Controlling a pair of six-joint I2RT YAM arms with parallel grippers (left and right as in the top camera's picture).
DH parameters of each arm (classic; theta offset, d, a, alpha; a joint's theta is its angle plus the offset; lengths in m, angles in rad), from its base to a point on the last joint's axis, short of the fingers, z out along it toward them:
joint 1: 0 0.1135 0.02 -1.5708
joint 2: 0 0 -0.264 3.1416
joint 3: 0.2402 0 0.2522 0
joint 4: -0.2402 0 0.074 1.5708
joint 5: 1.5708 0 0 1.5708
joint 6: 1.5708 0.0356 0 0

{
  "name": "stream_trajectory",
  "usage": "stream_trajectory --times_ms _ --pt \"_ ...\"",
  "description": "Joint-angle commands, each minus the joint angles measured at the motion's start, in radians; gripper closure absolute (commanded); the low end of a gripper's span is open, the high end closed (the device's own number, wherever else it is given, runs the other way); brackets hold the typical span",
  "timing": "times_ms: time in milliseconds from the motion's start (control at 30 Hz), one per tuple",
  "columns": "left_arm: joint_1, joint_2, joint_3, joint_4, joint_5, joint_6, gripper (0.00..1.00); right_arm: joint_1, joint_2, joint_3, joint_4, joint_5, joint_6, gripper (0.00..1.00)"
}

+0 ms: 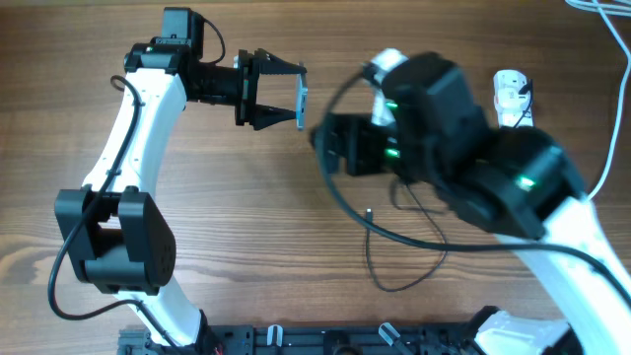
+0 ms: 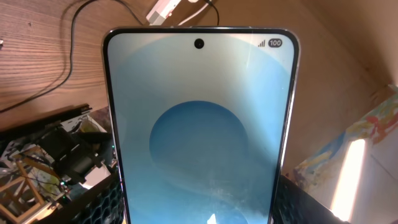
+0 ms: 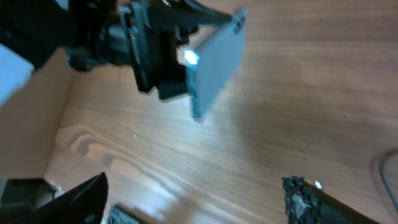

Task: Plug charger to phone and switch on socket
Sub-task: 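Swing the right gripper over to the phone held by the left gripper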

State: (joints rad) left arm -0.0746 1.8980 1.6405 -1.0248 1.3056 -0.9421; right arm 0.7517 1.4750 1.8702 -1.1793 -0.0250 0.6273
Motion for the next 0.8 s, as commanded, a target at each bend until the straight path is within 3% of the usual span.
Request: stream_trajectory --times_ms 0,233,367,767 --pt "0.005 -0.036 0.003 0.003 0.023 -0.01 0.4 0.045 0.088 0.028 0.027 0.187 0.074 0.18" --pt "0.005 -0.036 0.003 0.003 0.016 -0.018 0.4 0.109 0.18 0.028 0.11 0.356 0.079 0.2" --pt "0.005 -0.036 0.003 0.003 0.015 -0.036 0.4 0.14 0.221 0.028 0.133 0.475 0.091 0.26" --pt "0.005 -0.036 0.003 0.003 0.013 -0.035 0.4 0.141 0.283 0.028 0.179 0.497 0.105 0.48"
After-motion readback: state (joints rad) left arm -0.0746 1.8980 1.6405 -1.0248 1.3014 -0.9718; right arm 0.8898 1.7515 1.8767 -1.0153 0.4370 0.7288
